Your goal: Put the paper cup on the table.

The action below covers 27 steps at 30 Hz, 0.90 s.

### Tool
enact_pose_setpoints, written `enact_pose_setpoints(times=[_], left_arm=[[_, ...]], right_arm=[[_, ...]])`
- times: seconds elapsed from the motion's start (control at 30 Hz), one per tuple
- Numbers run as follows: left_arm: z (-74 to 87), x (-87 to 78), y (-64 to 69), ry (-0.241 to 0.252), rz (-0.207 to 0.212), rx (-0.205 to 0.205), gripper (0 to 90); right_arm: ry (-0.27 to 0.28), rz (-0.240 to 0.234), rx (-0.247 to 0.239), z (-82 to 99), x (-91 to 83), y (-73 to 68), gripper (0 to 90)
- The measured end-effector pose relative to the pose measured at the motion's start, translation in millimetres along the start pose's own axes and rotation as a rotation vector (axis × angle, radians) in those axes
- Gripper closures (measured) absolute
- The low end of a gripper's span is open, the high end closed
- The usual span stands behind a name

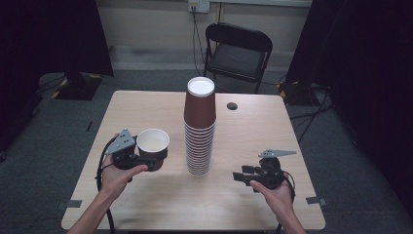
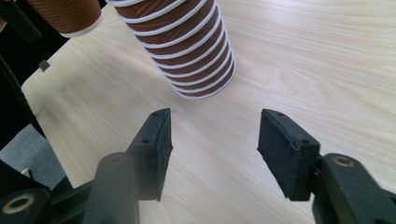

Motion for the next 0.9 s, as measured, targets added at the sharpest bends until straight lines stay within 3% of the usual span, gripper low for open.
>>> enact_pose_setpoints(times=[0.1,0.17,0.33,0.4,0.6,0.87,0.9], left_arm=[[-0.3,5.9,-7.6,0.012,-0.02,-0.019,10.7],[0.5,10.5,-12.2,0.008,-0.038,-0.01,10.7],[1.4,21.3,-24.4,-0.012,-0.057,-0.016,10.9],[-2.5,23.1,-32.2,0.006,-0.083,-0.02,11.0],[-5.2,31.3,-45.3,0.042,-0.119,0.006,10.9],[2.5,44.0,-65.7,0.033,-0.169,-0.028,10.6],[3.3,44.8,-67.4,0.036,-0.168,-0.047,10.6]], right_arm=[[-0.006,0.002,-0.005,4.1,1.3,0.7,43.5],[-0.002,0.01,-0.009,7.1,2.5,2.8,38.8],[0.011,0.097,0.032,16.5,2.6,17.1,28.5],[0.019,0.116,0.039,20.0,1.7,22.5,27.2],[0.037,0.141,0.054,26.0,-7.1,28.8,25.3],[0.046,0.142,0.054,24.7,-6.8,28.6,26.0],[0.044,0.142,0.054,24.2,-6.0,28.2,26.1]])
Point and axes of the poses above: each handheld gripper's, and its own axes: x roughly forward along the jaws, z roughly out of its underside, y roughly to its right, the point moved 7 cm from there along x, roughly forward along the jaws, and after that the axes turned 12 degrees about -x, right-handed, at the moved point
